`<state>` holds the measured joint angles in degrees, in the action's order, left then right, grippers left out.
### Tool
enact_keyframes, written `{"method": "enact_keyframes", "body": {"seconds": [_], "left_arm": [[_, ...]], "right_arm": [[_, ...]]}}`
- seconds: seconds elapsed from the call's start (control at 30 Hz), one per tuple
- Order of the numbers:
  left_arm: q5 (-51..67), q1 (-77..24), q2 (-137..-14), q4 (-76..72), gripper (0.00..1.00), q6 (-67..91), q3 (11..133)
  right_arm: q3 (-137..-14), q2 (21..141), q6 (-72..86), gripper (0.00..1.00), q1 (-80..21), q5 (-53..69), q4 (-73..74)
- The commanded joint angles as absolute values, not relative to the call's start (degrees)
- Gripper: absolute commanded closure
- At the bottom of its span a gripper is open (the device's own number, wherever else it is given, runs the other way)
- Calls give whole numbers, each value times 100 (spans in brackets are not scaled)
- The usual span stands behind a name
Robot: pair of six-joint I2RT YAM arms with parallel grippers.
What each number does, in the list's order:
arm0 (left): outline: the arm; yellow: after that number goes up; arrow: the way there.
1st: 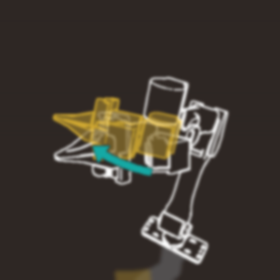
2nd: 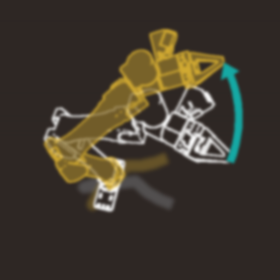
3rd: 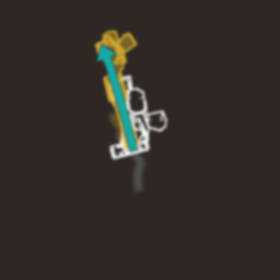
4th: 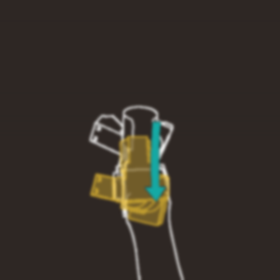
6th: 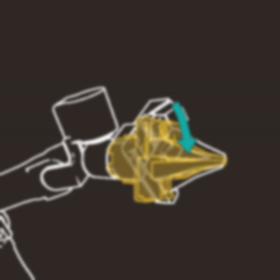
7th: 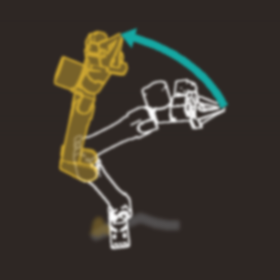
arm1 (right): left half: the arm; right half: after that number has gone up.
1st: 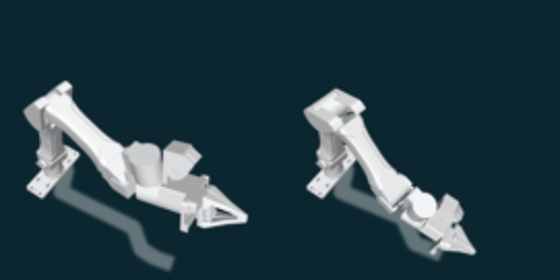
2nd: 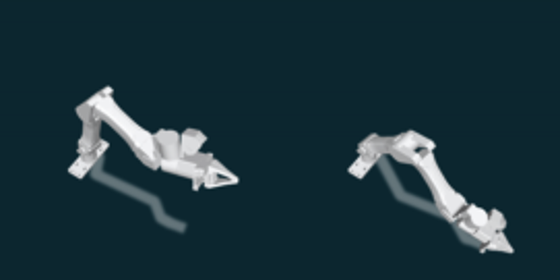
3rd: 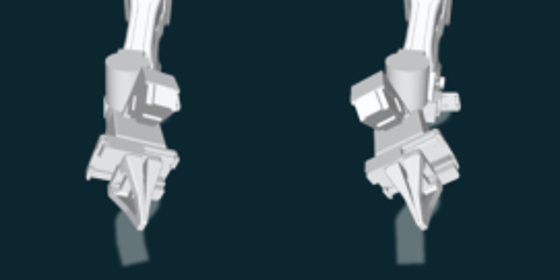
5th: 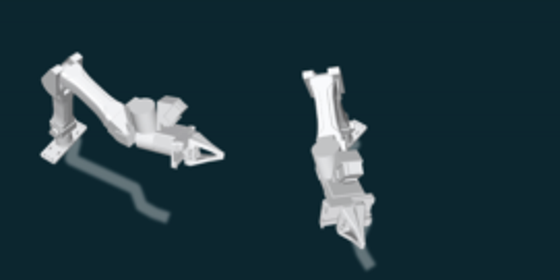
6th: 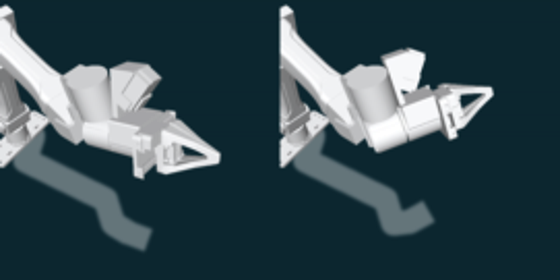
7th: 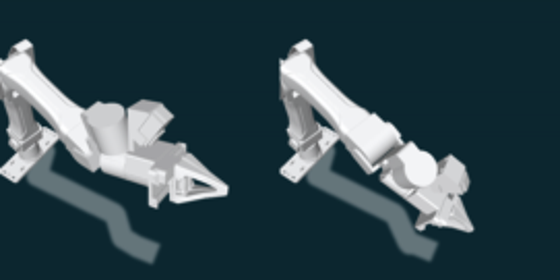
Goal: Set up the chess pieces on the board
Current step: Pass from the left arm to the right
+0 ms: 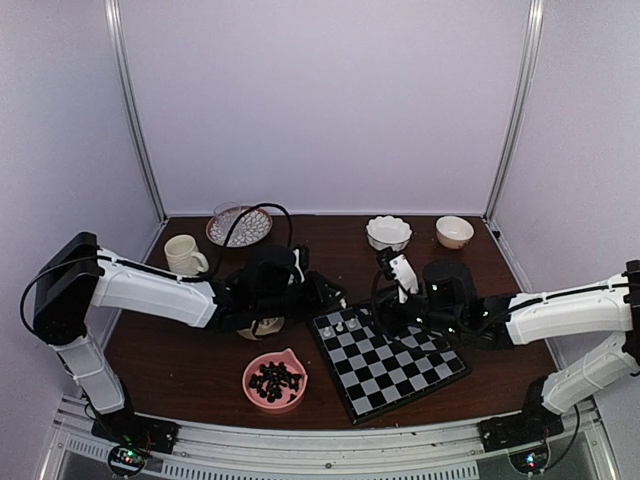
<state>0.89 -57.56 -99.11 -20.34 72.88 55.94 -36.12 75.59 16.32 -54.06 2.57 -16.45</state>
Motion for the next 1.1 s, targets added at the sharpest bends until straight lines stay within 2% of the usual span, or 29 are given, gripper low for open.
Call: {"method": "enact_keyframes", "body": {"seconds": [0.0,0.47,0.83,1.07], "left_arm": [[-157,-5838,-9989,-2518,92,7405,5744],[-77,-6045,-10338,-2693,92,7552,5987],[-46,-6110,-10388,-2731,92,7576,6034],[-18,-6111,-10388,-2794,92,7609,6003]], "right_arm": [[-3782,7678,1565,24,-5458,281,-1784],[-3892,7881,1503,26,-5502,419,-1818],[-4007,7997,1537,38,-5508,105,-1606],[-3998,7964,1571,55,-5510,-115,-1573]]}}
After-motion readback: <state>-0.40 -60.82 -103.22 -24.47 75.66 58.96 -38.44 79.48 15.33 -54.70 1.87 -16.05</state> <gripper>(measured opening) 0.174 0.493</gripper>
